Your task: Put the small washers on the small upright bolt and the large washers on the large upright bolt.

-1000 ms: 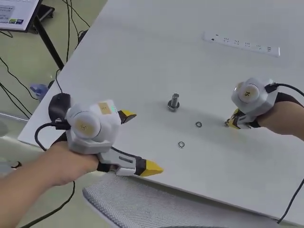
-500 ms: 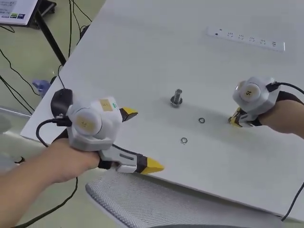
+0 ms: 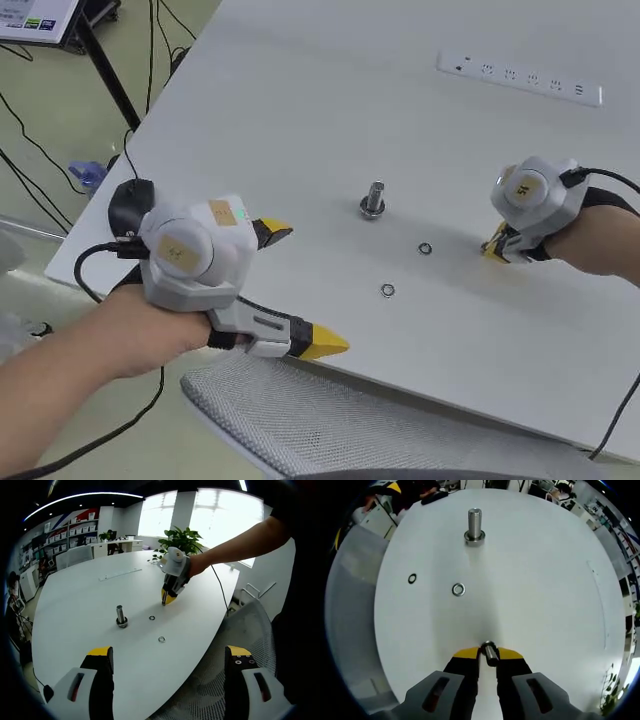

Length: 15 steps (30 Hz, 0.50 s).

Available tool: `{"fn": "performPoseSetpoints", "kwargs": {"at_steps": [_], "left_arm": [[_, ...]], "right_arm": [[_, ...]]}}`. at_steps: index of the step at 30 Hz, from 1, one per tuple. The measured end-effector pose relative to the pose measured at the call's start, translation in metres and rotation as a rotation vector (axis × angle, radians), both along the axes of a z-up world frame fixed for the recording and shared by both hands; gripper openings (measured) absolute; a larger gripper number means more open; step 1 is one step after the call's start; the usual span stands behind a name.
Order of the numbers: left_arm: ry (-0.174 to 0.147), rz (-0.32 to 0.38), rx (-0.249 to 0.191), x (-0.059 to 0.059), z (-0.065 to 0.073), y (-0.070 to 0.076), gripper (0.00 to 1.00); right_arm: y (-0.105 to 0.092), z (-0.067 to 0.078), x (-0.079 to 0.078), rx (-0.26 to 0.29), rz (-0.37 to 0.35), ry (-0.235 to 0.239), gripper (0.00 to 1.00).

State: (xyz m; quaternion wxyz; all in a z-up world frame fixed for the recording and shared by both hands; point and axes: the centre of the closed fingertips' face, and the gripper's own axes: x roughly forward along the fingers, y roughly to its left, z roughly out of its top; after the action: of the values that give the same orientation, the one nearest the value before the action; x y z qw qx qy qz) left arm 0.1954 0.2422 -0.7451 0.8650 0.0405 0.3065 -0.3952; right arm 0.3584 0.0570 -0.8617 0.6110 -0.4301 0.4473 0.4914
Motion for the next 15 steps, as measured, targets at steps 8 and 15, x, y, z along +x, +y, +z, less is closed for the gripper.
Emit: {"fn": "performPoseSetpoints", "kwargs": {"at_steps": [8,15], "left_arm": [[-0.003,0.001,0.003,-0.0001,0.0006,0.0012,0.92],[0.008,0.000,0.011,-0.0039,-0.0022,0.0020,0.92]], "right_arm": [[0.0003,0.0000,0.0003,0.004,0.001,-0.004,0.14],[0.0005,-0.0019,-0.0002,0.014,-0.013,0.006,0.18]]}}
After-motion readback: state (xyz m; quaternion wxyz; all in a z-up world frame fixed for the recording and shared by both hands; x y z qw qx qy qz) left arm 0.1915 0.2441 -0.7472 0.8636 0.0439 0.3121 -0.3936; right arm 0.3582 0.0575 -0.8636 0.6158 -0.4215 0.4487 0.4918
